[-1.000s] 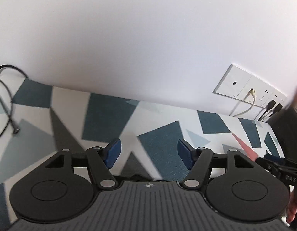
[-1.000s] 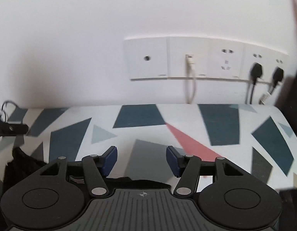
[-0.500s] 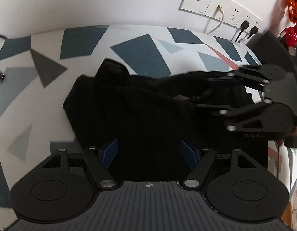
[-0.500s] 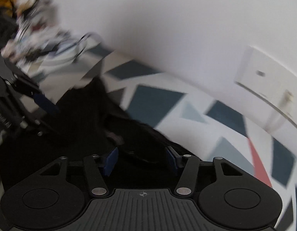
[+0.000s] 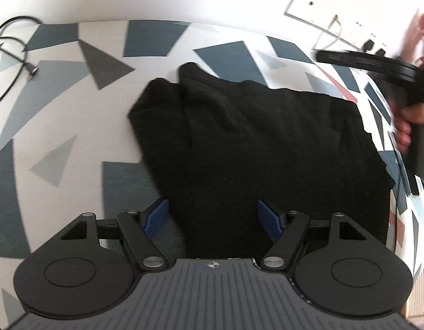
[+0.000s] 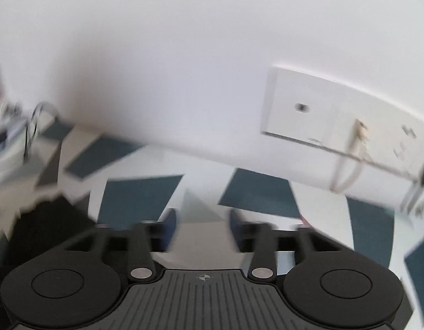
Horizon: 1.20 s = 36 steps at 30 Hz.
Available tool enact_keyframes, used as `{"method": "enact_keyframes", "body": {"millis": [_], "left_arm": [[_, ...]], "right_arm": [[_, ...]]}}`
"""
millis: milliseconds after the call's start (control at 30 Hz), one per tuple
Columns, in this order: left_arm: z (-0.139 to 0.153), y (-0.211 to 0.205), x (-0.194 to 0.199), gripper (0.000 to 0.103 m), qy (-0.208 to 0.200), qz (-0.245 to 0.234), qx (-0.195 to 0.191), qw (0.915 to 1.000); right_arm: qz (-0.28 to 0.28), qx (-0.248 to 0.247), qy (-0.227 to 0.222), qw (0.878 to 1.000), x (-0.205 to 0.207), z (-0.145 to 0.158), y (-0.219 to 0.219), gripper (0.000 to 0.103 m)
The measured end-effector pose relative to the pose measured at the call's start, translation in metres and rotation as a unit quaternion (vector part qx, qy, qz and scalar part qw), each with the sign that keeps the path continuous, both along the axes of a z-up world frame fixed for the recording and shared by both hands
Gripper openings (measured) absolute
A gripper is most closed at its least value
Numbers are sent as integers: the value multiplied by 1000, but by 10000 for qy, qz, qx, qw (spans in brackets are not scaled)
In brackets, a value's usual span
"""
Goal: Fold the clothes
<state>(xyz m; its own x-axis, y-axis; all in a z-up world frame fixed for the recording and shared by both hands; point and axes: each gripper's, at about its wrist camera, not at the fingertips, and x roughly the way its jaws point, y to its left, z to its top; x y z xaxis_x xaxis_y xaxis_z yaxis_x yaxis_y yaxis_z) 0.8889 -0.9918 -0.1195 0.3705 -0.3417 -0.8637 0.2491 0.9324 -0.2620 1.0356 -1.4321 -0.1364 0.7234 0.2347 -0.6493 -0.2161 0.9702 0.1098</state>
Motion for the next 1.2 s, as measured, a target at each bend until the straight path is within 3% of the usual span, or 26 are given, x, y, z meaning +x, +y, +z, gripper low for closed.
{"method": "enact_keyframes", "body": {"millis": [200, 267, 367, 433, 567, 667, 1067, 1133, 1200], "left_arm": [[-3, 34, 11, 75, 138, 570, -332, 9977], [-7, 42, 20, 78, 174, 689, -560, 9959], [-9, 39, 32, 92, 152, 572, -739, 9955], [-10, 28, 35, 103, 101, 387, -577, 9975], [-11, -2, 35, 103, -37, -97, 243, 9997], [-14, -17, 33, 103, -70, -215, 740, 9970], [-17, -22, 32, 103, -83, 269, 844, 9960], [-16, -24, 34, 102, -3, 284, 856, 9959], [-15, -25, 34, 101, 69, 279, 814, 9963]], "right_arm": [[-822, 1230, 583, 9873, -68, -3, -76, 81], [-1100, 1236, 754, 9833, -95, -14, -89, 86], [-1169, 1078, 1013, 9821, -122, -32, -87, 93], [-1138, 884, 1081, 9837, -133, -41, -77, 94], [-1023, 320, 1097, 9882, -132, -49, -48, 97], [-1091, 200, 1073, 9880, -128, -51, -39, 102], [-1162, 96, 1209, 9858, -121, -55, -35, 102], [-1091, -23, 1201, 9867, -119, -55, -29, 96], [-941, -63, 1151, 9889, -120, -53, -24, 81]]}}
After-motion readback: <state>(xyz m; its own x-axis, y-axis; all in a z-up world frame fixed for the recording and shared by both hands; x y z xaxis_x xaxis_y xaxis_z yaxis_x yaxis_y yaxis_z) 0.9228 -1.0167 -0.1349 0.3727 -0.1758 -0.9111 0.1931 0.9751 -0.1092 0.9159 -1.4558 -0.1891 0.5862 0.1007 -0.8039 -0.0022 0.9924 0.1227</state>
